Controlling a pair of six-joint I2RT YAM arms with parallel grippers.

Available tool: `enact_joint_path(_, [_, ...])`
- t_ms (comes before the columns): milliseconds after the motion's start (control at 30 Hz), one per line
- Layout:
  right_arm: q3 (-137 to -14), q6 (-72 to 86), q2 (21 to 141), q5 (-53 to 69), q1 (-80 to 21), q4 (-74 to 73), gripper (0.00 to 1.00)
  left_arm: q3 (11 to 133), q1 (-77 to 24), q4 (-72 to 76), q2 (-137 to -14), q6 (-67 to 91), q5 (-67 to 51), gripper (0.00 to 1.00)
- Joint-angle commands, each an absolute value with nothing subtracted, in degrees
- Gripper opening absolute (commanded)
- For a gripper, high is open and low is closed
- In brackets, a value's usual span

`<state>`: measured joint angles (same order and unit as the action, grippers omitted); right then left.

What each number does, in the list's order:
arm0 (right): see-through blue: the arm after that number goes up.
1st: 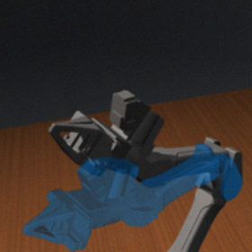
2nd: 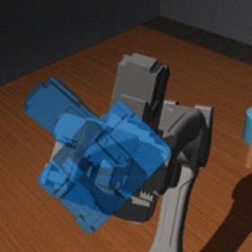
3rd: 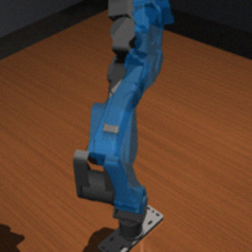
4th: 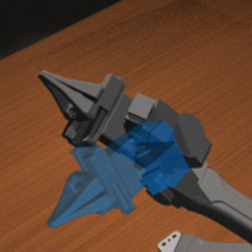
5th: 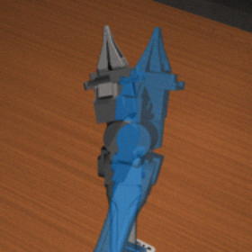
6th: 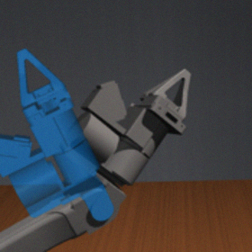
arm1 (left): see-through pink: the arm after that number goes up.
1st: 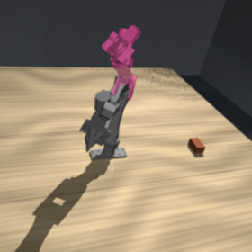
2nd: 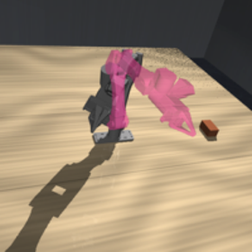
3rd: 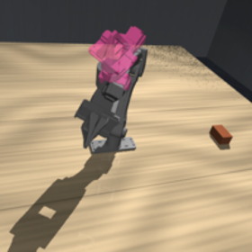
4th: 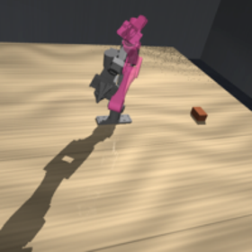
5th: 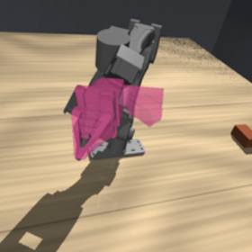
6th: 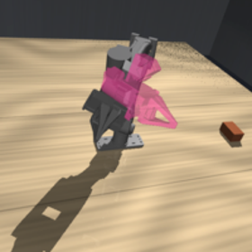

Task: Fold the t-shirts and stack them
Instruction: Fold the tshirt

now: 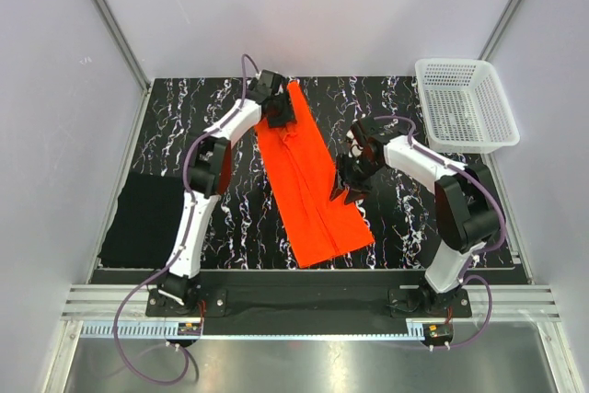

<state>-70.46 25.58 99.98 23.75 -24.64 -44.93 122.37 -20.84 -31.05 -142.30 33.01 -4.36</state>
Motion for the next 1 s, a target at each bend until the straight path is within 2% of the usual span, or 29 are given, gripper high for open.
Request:
enact_joint_path(0, [-69.79, 26.37, 100.55, 26.01, -25.05, -42.80, 0.54, 130.40, -21.36, -31.55, -149.93, 32.61, -15.36, 0.50])
enact_joint_path(167, [-68.12, 28.56, 101.25, 28.56, -25.14, -39.65, 0.54, 135.70, -21.62, -29.45, -153.63, 30.77, -20.82, 0.49])
enact_joint_path(333, [-64.78, 32.33, 102.48, 33.83, -25.49, -33.94, 0.54, 134.65, -21.53, -26.46, -151.28, 25.50, -25.22, 0.51])
enact_joint_path(400, [-64.16, 33.04, 102.39, 34.62, -25.49, -32.96, 0.54, 130.29, -21.36, -26.46, -147.94, 22.61, -24.44, 0.56])
enact_joint_path(733, [-61.18, 33.31, 100.02, 37.97, -25.66, -32.61, 0.54, 112.95, -20.04, -27.59, -120.61, 16.87, -17.33, 0.71])
enact_joint_path(967, [-58.18, 32.78, 100.28, 33.85, -28.56, -32.00, 0.54, 95.39, -20.13, -27.60, -101.45, 16.78, -13.89, 0.72])
